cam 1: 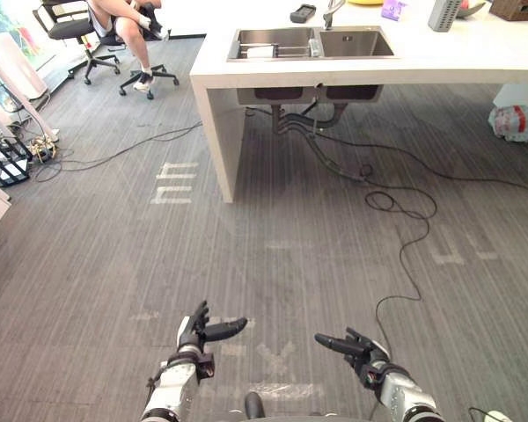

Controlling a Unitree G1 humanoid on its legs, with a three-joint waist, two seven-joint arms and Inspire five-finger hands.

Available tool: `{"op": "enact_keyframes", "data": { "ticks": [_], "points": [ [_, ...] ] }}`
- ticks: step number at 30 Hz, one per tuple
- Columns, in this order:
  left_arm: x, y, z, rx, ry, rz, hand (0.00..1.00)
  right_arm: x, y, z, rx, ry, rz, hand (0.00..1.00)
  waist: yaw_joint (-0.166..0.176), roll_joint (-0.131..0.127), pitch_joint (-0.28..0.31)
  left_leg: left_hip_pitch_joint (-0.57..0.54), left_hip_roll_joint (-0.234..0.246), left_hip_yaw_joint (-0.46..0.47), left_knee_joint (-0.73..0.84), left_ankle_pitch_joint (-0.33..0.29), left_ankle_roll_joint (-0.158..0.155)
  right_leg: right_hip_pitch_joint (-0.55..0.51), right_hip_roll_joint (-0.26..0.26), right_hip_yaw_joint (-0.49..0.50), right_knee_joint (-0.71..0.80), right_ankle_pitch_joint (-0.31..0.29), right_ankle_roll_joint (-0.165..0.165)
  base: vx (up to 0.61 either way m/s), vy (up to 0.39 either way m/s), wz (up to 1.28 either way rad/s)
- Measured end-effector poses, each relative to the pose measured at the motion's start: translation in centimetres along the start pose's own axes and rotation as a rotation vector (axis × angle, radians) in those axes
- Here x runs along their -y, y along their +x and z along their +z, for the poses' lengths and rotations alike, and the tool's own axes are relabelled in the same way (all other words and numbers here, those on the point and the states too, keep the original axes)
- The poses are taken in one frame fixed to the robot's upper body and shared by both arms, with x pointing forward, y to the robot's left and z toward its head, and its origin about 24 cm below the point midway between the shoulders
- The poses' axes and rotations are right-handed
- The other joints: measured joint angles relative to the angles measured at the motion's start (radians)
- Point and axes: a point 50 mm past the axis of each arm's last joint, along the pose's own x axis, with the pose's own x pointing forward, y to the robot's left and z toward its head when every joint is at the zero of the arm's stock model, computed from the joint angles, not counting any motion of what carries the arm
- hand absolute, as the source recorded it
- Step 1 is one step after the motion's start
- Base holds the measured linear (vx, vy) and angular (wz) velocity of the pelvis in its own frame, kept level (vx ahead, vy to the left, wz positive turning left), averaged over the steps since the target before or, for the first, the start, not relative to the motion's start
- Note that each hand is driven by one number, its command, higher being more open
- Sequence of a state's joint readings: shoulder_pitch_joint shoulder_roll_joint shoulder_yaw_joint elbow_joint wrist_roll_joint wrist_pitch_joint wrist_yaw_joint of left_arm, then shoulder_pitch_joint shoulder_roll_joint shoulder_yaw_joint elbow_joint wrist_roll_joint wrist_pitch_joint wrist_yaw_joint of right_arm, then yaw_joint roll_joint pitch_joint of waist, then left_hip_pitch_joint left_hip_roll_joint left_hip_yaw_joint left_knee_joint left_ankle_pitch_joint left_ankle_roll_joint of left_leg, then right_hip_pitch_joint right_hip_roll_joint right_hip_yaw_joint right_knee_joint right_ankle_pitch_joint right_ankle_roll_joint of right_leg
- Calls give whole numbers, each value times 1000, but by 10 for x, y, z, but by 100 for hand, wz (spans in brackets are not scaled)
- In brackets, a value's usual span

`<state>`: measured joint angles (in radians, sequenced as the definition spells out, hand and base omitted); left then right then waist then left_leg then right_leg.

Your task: Walk over to the sink, pick up the cup, carry it to the dishwasher, place the cup inside the dishwasher, then close the dishwasher door

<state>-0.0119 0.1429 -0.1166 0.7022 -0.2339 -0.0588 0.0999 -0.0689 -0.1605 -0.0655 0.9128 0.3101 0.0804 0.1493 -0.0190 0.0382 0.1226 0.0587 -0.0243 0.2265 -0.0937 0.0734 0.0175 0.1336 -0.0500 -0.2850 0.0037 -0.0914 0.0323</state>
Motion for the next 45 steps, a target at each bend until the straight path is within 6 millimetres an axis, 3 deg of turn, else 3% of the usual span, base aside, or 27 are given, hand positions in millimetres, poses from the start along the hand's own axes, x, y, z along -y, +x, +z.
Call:
{"op": "enact_keyframes", "data": {
  "ticks": [6,12,18,24,36,41,43,45],
  "points": [
    [4,-2,-11,-96,-35,-59,100,-7,1,14,53,-11,31,100,-3,0,0,1,1,7,1,0,0,-2,1,7,0,0,0,-1,-1,-2],
    [5,-11,-43,-277,-159,-93,100,-15,2,7,18,63,60,100,-7,0,0,12,11,33,1,0,0,-6,6,38,8,3,18,-16,-3,-15],
    [14,-31,-87,-543,-529,-127,100,-17,-1,-14,-23,166,-13,100,-21,1,1,20,13,41,0,-1,-1,-1,6,50,11,9,35,-40,14,-4],
    [13,-31,-90,-515,-522,-135,100,-13,-10,-56,-151,226,-10,100,-23,3,2,35,11,64,0,-1,-1,2,4,71,8,19,28,-57,31,-12],
    [8,-27,-89,-495,-430,-55,100,-7,-10,-60,-170,258,-21,100,-20,-8,10,20,1,80,0,-17,19,-19,-3,94,5,27,11,1,21,-5],
    [10,-24,-86,-503,-414,-84,100,-1,-10,-55,-159,249,-30,100,-21,-6,15,29,-4,86,6,-45,36,-105,-33,80,209,-30,66,112,45,-4],
    [5,-20,-80,-497,-384,-88,100,-4,-5,-43,-124,283,-16,100,-21,-14,39,78,6,82,12,-51,63,-186,-66,43,476,-33,69,112,79,9],
    [4,-14,-70,-473,-415,-88,100,-5,-4,-36,-97,329,-8,100,-22,-24,55,122,-4,56,32,-81,83,-242,-113,22,641,-71,59,94,51,35]
  ]
}}
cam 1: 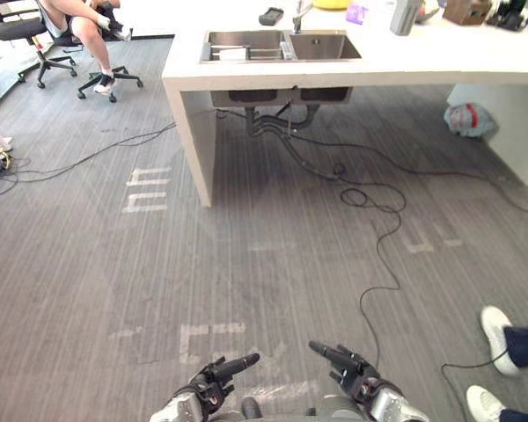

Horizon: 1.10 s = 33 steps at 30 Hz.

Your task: Walk over to the sink, pick up the cup, carry it to the dishwasher, place the cup inside the dishwasher, then close the dishwasher door

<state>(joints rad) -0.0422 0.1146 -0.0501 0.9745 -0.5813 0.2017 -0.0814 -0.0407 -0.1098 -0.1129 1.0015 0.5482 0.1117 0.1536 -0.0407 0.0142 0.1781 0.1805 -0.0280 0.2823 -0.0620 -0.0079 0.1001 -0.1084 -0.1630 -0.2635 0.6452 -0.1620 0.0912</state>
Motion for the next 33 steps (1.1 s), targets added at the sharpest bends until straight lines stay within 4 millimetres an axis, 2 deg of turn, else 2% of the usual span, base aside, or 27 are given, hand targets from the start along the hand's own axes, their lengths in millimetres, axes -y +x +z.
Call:
{"op": "enact_keyframes", "data": {
  "ticks": [2,4,6,8,10,13,14,15,16,17,18,19,20,21,22,23,24,26,27,29,30,31,33],
  "points": [
    [9,1,14,34,-10,-35,100,-3,1,5,20,15,16,100,-3,4,9,7,0,-41,32,-26,4,-54,1,10,-7,-15,3,117,28,58],
    [14,2,22,54,2,-53,100,-5,1,9,38,17,26,100,-4,0,20,18,1,-63,48,-36,6,-86,13,23,-75,-10,2,135,-5,48],
    [16,2,26,62,21,-57,100,-10,1,13,54,25,45,100,-8,-3,36,34,2,-83,67,-54,1,-112,31,39,-214,30,-11,169,-45,34],
    [12,1,20,43,15,-29,100,-13,0,16,58,20,61,100,-7,-10,47,49,2,-97,97,-87,-12,-128,48,51,-451,145,2,213,-90,23],
    [4,-1,11,16,-14,3,100,-14,-1,17,56,19,70,100,-6,-20,56,71,2,-102,128,-126,-32,-127,43,59,-517,170,7,210,-134,13],
    [-13,-5,-3,-36,-23,44,100,-12,-1,10,10,29,61,100,3,-49,55,93,13,-116,214,-243,-63,-83,26,53,-512,169,0,270,-249,1],
    [-17,-7,-7,-42,-31,55,100,-11,0,10,6,35,58,100,4,-47,52,93,35,-116,243,-283,-84,-84,39,42,-497,210,-50,381,-358,-6],
    [-18,-7,-7,-44,-33,57,100,-11,0,12,12,37,58,100,-1,-37,50,92,54,-120,250,-298,-95,-92,52,31,-474,221,-69,456,-371,9],
    [-20,-7,-10,-49,-40,64,100,-7,-1,12,11,37,48,100,-8,-15,30,93,95,-131,244,-323,-95,-106,83,6,-435,227,-91,474,-289,29],
    [-20,-7,-13,-43,-51,59,100,-1,-2,9,-1,36,28,100,-7,4,3,82,127,-154,298,-326,-111,-107,118,-16,-426,224,-117,519,-291,20],
    [-18,-6,-12,-28,-54,52,100,3,-2,7,-10,35,10,100,-1,6,0,44,142,-161,401,-309,-142,-101,135,-19,-425,212,-160,535,-286,0],
    [-13,-6,-13,-2,-61,30,100,9,-3,8,-24,19,-10,100,5,16,-8,-67,185,-166,639,-255,-218,-73,159,-21,-445,191,-189,539,-274,-12],
    [-6,-4,-11,27,-63,1,100,17,-5,12,-21,-4,-28,100,4,42,-13,-172,248,-158,877,-176,-289,-24,197,-22,-483,182,-203,539,-251,-9],
    [-6,-4,-10,30,-63,-1,100,18,-5,12,-21,-6,-30,100,4,44,-14,-179,253,-157,898,-175,-290,-19,200,-22,-487,182,-203,558,-204,-10],
    [-1,-3,-6,65,-86,-17,100,28,-8,11,-32,-20,-60,100,0,67,-6,-268,307,-131,1121,-194,-262,80,244,-13,-536,165,-224,430,-139,-13],
    [0,-3,-4,76,-90,-19,100,31,-8,10,-38,-16,-70,100,2,65,-4,-292,301,-130,1146,-200,-256,111,249,-5,-549,160,-231,511,-148,-35],
    [3,-2,2,99,-100,-30,100,32,-9,9,-43,-15,-75,100,13,60,2,-333,275,-123,1128,-214,-256,161,251,19,-564,151,-231,463,-102,-67],
    [8,-3,9,134,-123,-50,100,31,-8,16,-18,-25,-68,100,38,53,10,-389,242,-68,975,-228,-239,207,246,78,-596,145,-220,455,-38,-91],
    [13,-3,15,163,-133,-66,100,24,-5,25,10,-37,-44,100,50,55,17,-418,201,-57,746,-226,-234,232,231,117,-616,139,-209,429,58,-80],
    [18,-3,16,174,-140,-80,100,17,-4,33,35,-56,-25,100,51,48,30,-428,156,-83,486,-176,-228,256,206,146,-632,129,-195,335,87,-55],
    [21,-3,16,174,-147,-89,100,15,-4,36,48,-62,-18,100,52,54,38,-426,140,-101,339,-110,-233,278,194,159,-641,118,-192,298,163,-23],
    [26,-2,14,174,-158,-102,100,17,-5,35,44,-62,-21,100,49,66,48,-435,143,-110,191,-42,-253,319,185,162,-655,95,-183,286,180,-11],
    [29,-2,17,182,-157,-113,100,25,-7,27,17,-55,-39,100,49,76,58,-446,156,-101,180,-41,-254,370,185,152,-655,58,-165,297,221,18]
  ]
}}
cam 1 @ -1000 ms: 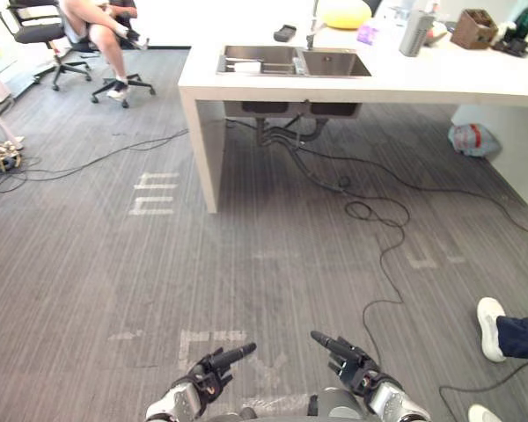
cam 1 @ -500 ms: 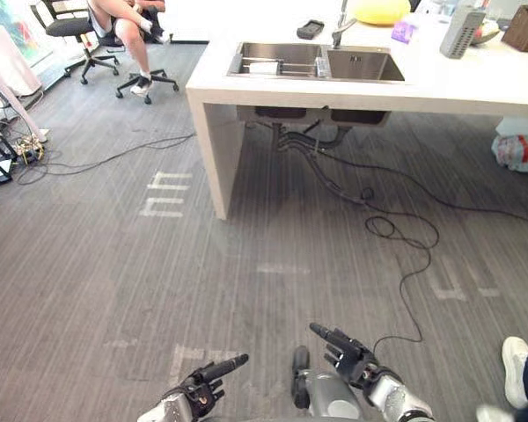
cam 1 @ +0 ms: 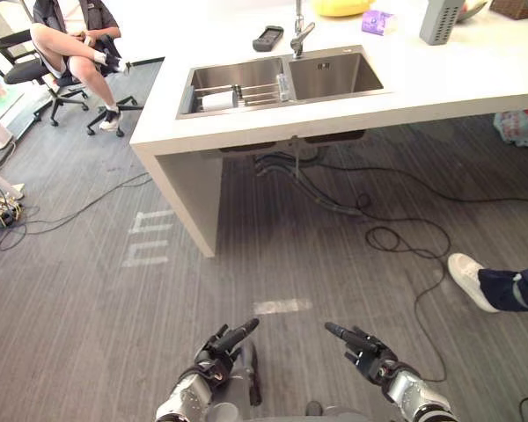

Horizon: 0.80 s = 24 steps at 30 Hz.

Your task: Walk over to the sink, pick up the cup, carry it to the dishwasher, place the cup inside the dishwasher, then close the dishwasher door

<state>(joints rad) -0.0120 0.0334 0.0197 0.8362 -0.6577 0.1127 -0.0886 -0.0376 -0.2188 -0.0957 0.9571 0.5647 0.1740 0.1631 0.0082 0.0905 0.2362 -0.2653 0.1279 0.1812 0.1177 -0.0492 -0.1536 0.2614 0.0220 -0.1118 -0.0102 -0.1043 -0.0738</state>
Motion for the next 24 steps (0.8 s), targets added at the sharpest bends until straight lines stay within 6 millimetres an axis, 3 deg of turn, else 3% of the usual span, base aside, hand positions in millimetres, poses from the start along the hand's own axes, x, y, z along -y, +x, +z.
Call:
{"op": "enact_keyframes", "data": {
  "ticks": [1,3,4,5,7,9,10,11,12,13,15,16,18,19,21,23,24],
  "points": [
    [-1,-1,-1,-9,5,3,100,8,-4,-13,-35,9,-13,100,1,6,-3,16,4,17,7,1,2,42,0,-10,12,-40,18,357,258,31],
    [-8,-2,-1,-17,15,17,100,14,-8,-28,-75,19,-24,100,0,10,-6,56,-4,12,-4,97,46,87,-9,-9,44,-110,48,456,307,12],
    [-12,-3,4,-10,25,28,100,11,-8,-30,-91,2,-9,100,7,-14,1,55,-31,12,12,140,74,82,-40,2,68,-142,63,453,290,-25],
    [-15,-4,9,3,32,36,100,7,-6,-29,-93,-11,13,100,13,-29,7,34,-53,11,49,149,87,71,-64,10,85,-157,77,331,208,-32],
    [-17,-4,12,8,25,52,100,4,-4,-26,-95,-41,25,100,10,-30,6,7,-75,6,105,143,98,50,-92,17,128,-156,83,329,212,-19],
    [-19,-5,9,-7,21,74,100,3,-4,-29,-112,-54,27,100,6,-35,2,33,-109,7,101,131,162,21,-119,25,229,-155,84,322,225,-1],
    [-22,-6,6,-19,17,87,100,3,-5,-34,-127,-48,23,100,7,-47,-14,59,-134,13,68,127,199,-25,-144,35,344,-156,102,247,164,10],
    [-24,-7,4,-23,17,92,100,3,-5,-37,-133,-43,23,100,7,-58,-24,76,-149,13,41,127,204,-60,-165,40,423,-155,139,318,175,21],
    [-26,-9,0,-33,20,98,100,1,-5,-40,-130,-33,25,100,5,-83,-40,114,-188,18,-13,127,205,-143,-203,63,597,-124,220,335,153,25],
    [-29,-10,-3,-43,21,104,100,0,-5,-39,-116,-27,22,100,4,-102,-43,159,-216,18,-52,122,213,-218,-230,102,765,-39,340,343,147,27],
    [-33,-12,-4,-51,39,121,100,-4,-3,-38,-101,-24,17,100,2,-122,-52,229,-242,-6,-94,113,229,-303,-265,92,980,64,329,365,125,35],
    [-34,-12,-6,-47,37,136,100,-4,-3,-35,-79,-17,6,100,1,-123,-53,270,-247,-31,-94,95,254,-349,-299,29,1075,31,270,374,96,40],
    [-36,-13,-5,-25,32,158,100,-1,-4,-32,-55,5,-16,100,-6,-114,-52,313,-241,-66,-95,72,267,-398,-328,-61,1092,-37,187,383,28,50],
    [-38,-14,-1,11,32,174,100,1,-4,-31,-43,26,-29,100,-13,-109,-51,343,-222,-105,-85,50,266,-427,-325,-132,982,-104,188,395,-37,67],
    [-38,-14,6,67,31,192,100,2,-4,-30,-32,55,-41,100,-17,-100,-51,347,-188,-145,-59,31,252,-448,-284,-153,748,-117,190,319,-108,72],
    [-38,-15,20,170,24,215,100,6,-5,-39,-39,121,-73,100,-22,-98,-54,335,-156,-204,-17,-8,215,-447,-215,-81,388,-58,200,344,-200,91],
    [-38,-17,28,224,13,228,100,12,-8,-48,-64,159,-101,100,-20,-105,-58,343,-155,-232,-14,-21,199,-446,-214,-62,314,20,204,351,-303,98]
  ]
}}
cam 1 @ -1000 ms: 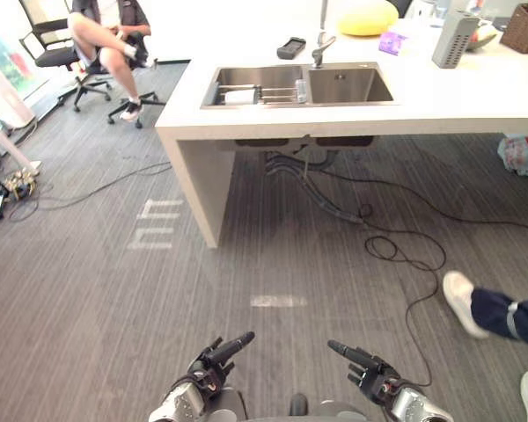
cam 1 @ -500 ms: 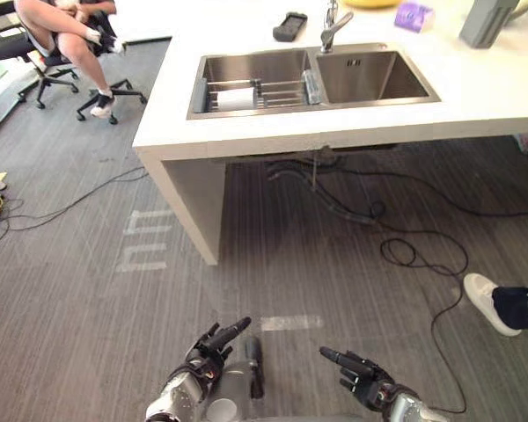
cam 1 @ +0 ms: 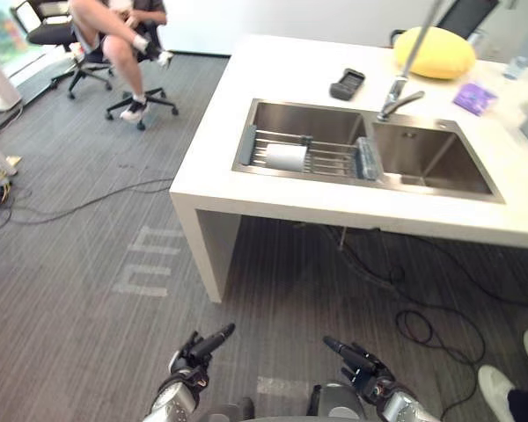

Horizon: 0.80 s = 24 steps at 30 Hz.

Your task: Walk over to the sink, pick up the cup, carry it to the dishwasher, place the cup inside the dishwasher, then close the dishwasher door

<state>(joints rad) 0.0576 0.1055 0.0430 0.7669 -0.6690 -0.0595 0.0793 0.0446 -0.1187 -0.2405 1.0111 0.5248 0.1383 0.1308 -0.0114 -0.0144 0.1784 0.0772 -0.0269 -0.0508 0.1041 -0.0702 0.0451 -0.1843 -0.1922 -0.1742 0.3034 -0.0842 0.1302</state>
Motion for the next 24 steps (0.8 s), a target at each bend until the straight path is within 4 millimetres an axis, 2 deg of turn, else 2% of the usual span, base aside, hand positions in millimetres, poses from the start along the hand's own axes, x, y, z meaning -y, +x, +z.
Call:
{"op": "enact_keyframes", "data": {
  "ticks": [1,2,3,4,5,6,7,9,10,11,12,15,18,19,21,23,24],
  "points": [
    [-1,0,15,82,-33,33,100,10,-2,-13,-35,49,-37,100,1,-16,-9,20,-3,-34,1,-19,-30,19,-1,4,-60,128,-11,460,-431,88],
    [-3,-2,35,185,-79,74,100,19,-6,-28,-85,81,-76,100,16,-31,-24,34,-7,-39,5,-47,-52,45,-9,-15,-79,153,-45,407,-404,50],
    [-4,-3,46,246,-105,91,100,22,-7,-32,-105,94,-88,100,27,-19,-25,36,7,-31,14,-62,-69,56,5,-19,-92,127,-58,351,-361,12],
    [-3,-8,68,358,-154,106,100,28,-9,-30,-98,118,-110,100,23,21,-27,27,46,-19,29,-79,-86,65,41,-35,-111,123,-64,300,-285,5],
    [2,-16,96,480,-199,92,100,35,-12,-32,-106,155,-131,100,17,40,-31,25,73,-17,26,-84,-91,81,68,-58,-132,114,-78,279,-263,19],
    [6,-21,111,544,-214,75,100,39,-14,-36,-114,176,-144,100,19,45,-33,29,87,-17,21,-86,-94,94,81,-69,-143,111,-84,250,-227,34],
    [18,-35,139,673,-221,29,100,46,-18,-45,-139,208,-168,100,25,49,-37,44,109,-17,12,-92,-103,120,105,-89,-159,102,-98,167,-163,26],
    [33,-58,172,833,-205,-30,100,53,-23,-55,-153,253,-193,100,27,47,-47,51,126,-17,8,-94,-106,136,123,-100,-171,91,-110,159,-156,16],
    [42,-74,186,922,-209,-62,100,56,-25,-57,-145,286,-204,100,27,50,-49,47,127,-17,9,-93,-107,133,124,-101,-170,84,-111,109,-108,4],
    [46,-81,192,958,-212,-81,100,58,-26,-58,-145,303,-211,100,27,54,-52,43,127,-18,10,-93,-107,130,124,-101,-170,82,-110,48,-46,2],
    [54,-97,202,1033,-219,-129,100,63,-29,-63,-142,344,-224,100,27,61,-57,38,125,-18,13,-92,-108,127,123,-102,-170,78,-107,32,-21,3],
    [68,-116,211,1100,-224,-233,100,67,-34,-75,-153,417,-240,100,31,67,-63,30,116,-18,24,-85,-116,126,120,-102,-170,74,-105,1,-9,1],
    [89,-122,208,1071,-192,-380,100,66,-34,-81,-152,483,-231,100,35,67,-69,7,106,-17,60,-78,-125,119,111,-103,-170,74,-105,-14,-23,5],
    [103,-122,200,1021,-156,-464,100,64,-34,-82,-152,490,-226,100,35,66,-75,-15,99,-16,101,-77,-126,118,106,-104,-170,69,-108,-36,-33,4],
    [117,-121,190,963,-117,-546,100,62,-33,-82,-155,483,-219,100,35,65,-77,-56,93,-4,190,-77,-126,121,97,-100,-170,63,-113,-43,-34,-3],
    [140,-124,174,886,-50,-688,100,63,-34,-81,-147,487,-213,100,29,70,-75,-152,116,69,434,-77,-127,155,104,-83,-184,60,-119,-49,-43,-15],
    [144,-126,172,874,-37,-721,100,64,-34,-81,-147,485,-213,100,27,73,-73,-171,126,82,492,-74,-128,173,111,-82,-194,60,-123,-20,-16,-16]
  ]
}}
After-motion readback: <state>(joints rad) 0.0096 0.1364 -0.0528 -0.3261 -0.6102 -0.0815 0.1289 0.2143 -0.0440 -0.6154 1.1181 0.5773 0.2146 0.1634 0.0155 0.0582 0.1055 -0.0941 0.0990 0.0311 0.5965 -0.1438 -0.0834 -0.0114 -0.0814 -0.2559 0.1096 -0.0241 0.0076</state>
